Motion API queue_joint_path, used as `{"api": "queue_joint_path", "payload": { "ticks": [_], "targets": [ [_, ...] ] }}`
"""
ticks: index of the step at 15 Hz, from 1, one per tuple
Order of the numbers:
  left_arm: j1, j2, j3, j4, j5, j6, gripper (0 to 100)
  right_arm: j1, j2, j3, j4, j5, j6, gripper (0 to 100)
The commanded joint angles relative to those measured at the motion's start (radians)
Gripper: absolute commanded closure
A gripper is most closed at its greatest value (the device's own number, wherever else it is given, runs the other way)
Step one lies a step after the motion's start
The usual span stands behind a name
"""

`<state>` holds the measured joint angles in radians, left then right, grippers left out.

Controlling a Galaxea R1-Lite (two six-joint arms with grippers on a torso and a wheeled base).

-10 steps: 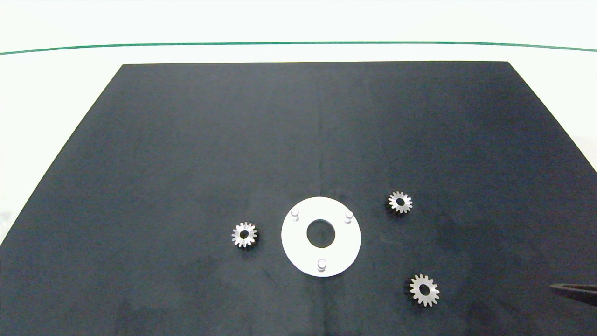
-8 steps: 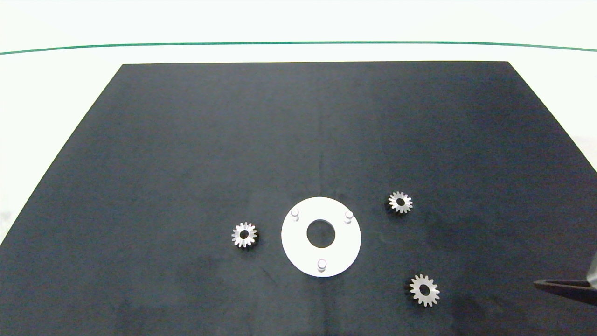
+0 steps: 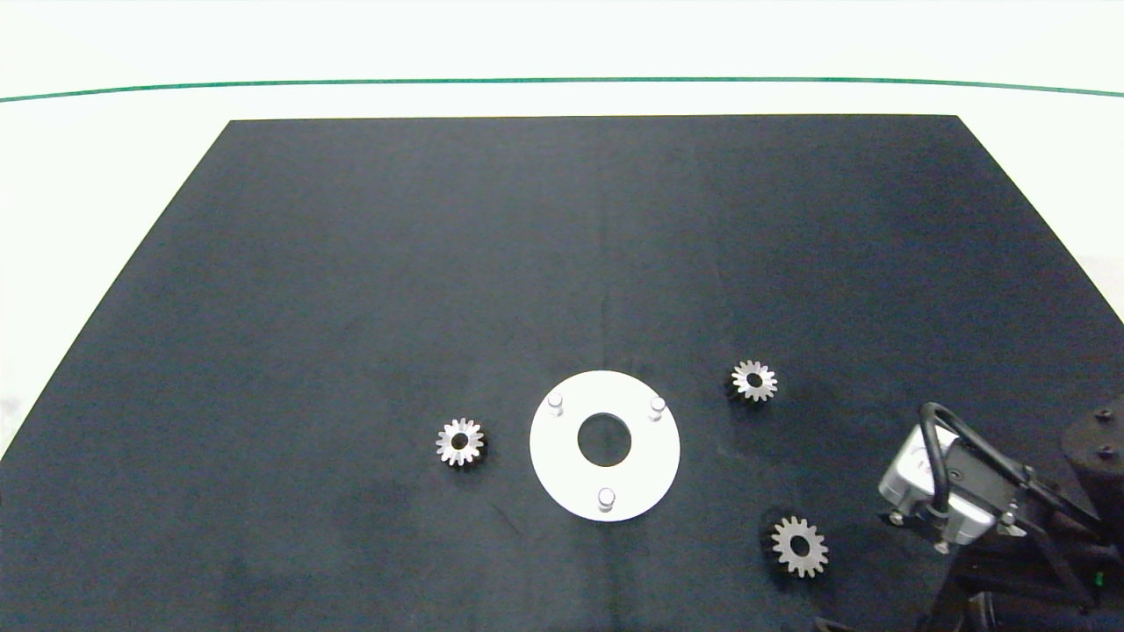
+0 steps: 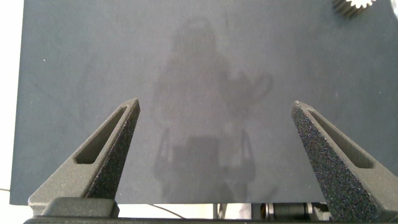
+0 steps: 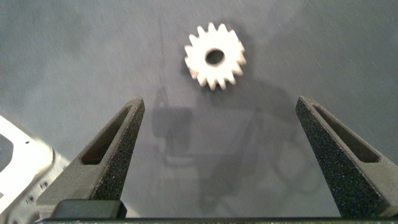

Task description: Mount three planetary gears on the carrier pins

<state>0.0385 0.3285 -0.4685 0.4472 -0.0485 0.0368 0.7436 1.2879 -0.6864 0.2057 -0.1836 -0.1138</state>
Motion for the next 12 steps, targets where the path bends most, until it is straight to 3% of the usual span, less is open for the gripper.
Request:
{"api": "queue_joint_path", "payload": {
  "ticks": [1,12],
  "targets": [
    [0.0,0.001,-0.005,0.002,-0.001,0.0,0,0.01,0.111,-0.028,-0.011,-0.002,0.006,0],
    [0.0,0.0,-0.012,0.002,-0.001,0.0,0,-0.006,0.186,-0.081,-0.011,-0.005,0.01,20]
  ]
}}
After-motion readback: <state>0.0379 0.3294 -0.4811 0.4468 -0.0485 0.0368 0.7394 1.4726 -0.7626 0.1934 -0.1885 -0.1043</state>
